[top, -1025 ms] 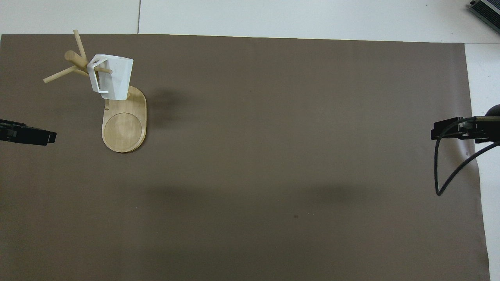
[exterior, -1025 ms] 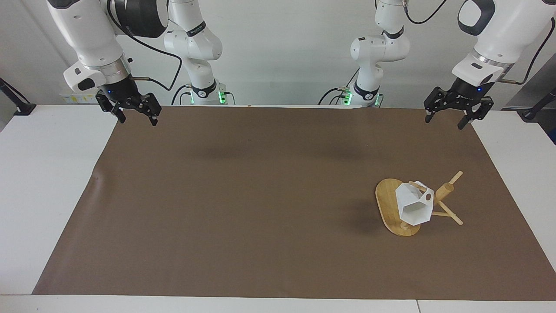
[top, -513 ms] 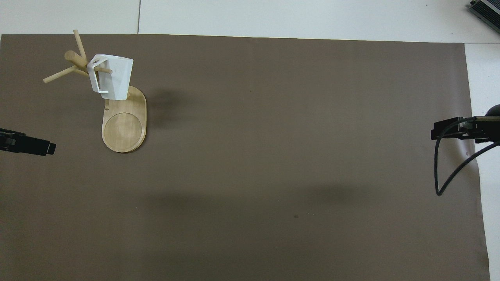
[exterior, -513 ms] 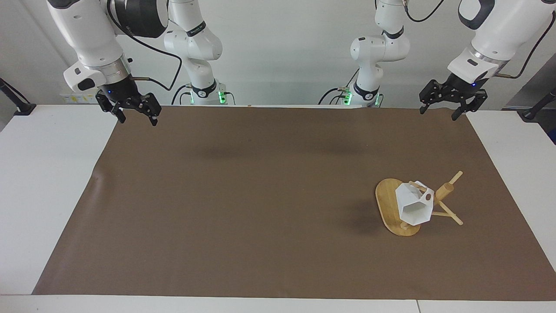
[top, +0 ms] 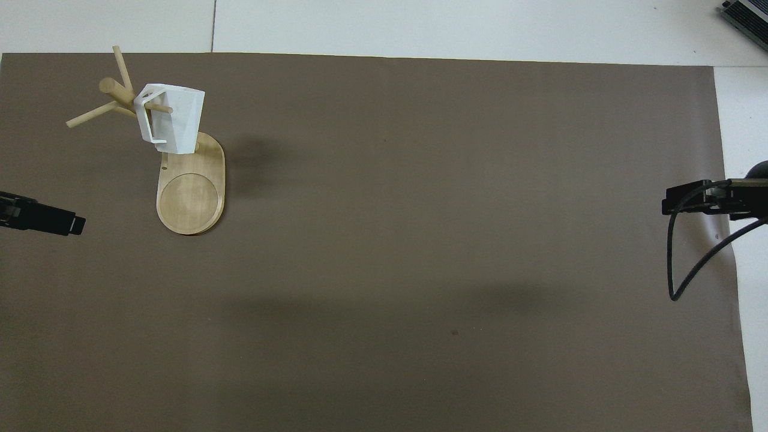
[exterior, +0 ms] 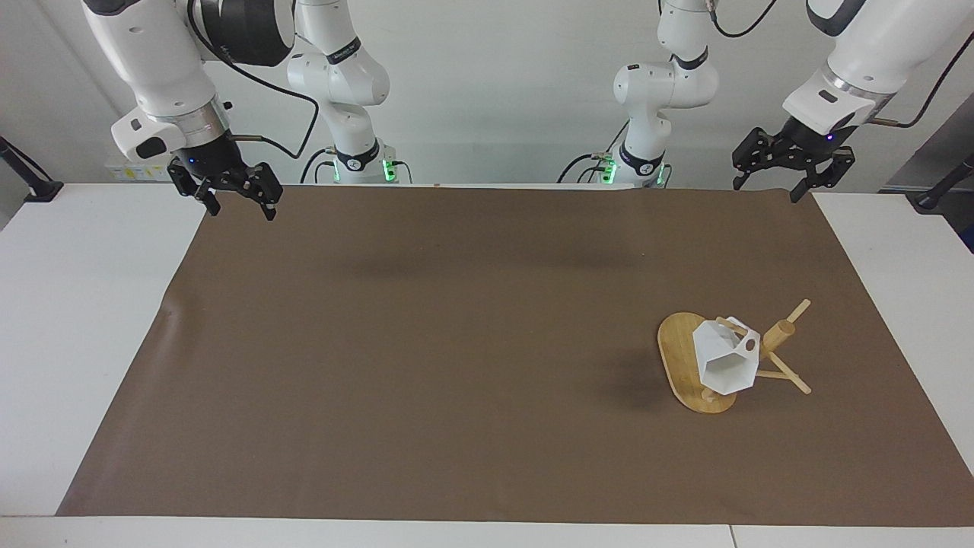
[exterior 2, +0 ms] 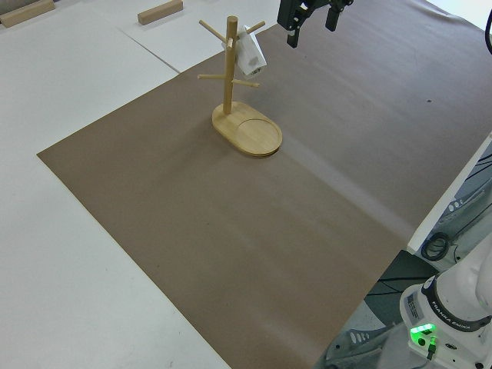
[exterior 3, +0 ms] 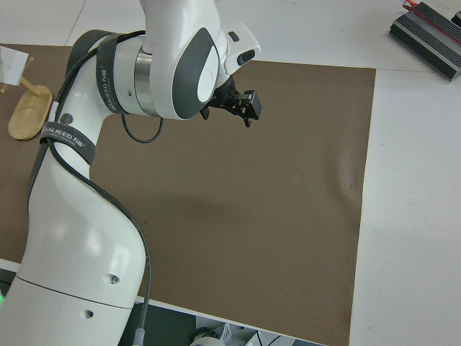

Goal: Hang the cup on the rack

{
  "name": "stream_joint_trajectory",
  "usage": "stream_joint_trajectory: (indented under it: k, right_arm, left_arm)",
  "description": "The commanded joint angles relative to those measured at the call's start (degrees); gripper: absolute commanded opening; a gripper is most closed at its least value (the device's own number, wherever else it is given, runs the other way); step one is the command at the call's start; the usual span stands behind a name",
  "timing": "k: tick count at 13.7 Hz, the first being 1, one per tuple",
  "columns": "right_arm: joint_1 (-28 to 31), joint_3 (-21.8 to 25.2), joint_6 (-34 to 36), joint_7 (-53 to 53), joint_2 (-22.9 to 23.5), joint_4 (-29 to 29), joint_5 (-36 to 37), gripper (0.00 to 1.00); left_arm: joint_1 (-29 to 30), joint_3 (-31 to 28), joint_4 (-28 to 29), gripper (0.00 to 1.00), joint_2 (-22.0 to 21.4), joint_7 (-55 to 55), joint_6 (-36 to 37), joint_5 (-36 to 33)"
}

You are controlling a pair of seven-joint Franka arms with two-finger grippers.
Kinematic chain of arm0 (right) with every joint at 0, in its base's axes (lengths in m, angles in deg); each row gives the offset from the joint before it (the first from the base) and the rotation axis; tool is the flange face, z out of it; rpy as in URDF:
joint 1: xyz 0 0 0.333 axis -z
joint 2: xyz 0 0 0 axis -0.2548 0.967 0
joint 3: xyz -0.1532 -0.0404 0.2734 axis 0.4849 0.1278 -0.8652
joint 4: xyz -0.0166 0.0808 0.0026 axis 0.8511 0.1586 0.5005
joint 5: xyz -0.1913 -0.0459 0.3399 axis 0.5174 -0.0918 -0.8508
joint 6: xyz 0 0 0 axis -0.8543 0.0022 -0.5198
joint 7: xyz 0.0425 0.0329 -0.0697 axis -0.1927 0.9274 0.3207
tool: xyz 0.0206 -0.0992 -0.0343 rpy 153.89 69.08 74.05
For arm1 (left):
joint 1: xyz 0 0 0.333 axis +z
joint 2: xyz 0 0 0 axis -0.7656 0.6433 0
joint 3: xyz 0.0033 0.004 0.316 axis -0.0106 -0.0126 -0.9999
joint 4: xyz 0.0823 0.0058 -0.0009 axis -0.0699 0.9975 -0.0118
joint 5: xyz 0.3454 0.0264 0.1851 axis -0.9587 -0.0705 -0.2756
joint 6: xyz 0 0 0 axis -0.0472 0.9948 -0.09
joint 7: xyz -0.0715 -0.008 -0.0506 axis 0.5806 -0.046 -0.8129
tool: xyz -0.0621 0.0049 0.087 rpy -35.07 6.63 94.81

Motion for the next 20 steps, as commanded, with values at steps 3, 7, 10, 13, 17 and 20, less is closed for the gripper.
stream_joint_trajectory:
  k: [3,7,10,13,17,20]
  right_arm:
    - [0.5,-0.3,0.2,0.6,-0.3,0.0,-1.1,1.00]
    - [0.5,-0.3,0.2,0.6,-0.3,0.0,-1.1,1.00]
    - [0.5,-0.3,0.2,0.6,-0.3,0.0,-1.1,1.00]
    - [0.5,-0.3,0.2,0.6,-0.3,0.0,-1.1,1.00]
    - [0.5,-0.3,0.2,0.6,-0.3,0.0,-1.1,1.00]
    - [0.5,-0.3,0.2,0.6,-0.3,0.0,-1.1,1.00]
  left_arm:
    - [-1.3,-1.1,-4.2,1.00,2.2,0.7,3.5,-3.0]
    - [-1.5,-2.6,-4.5,1.00,3.1,0.9,2.9,-2.2]
    - [-0.8,-2.7,-5.6,1.00,3.5,1.3,2.8,-1.7]
    - [-1.0,-2.7,-5.1,1.00,2.8,1.4,1.7,-2.5]
    - [-1.6,-2.0,-4.9,1.00,2.8,9.9,0.8,-4.3]
    - [-2.2,-1.9,-4.7,1.00,2.8,10.3,-0.6,-5.5]
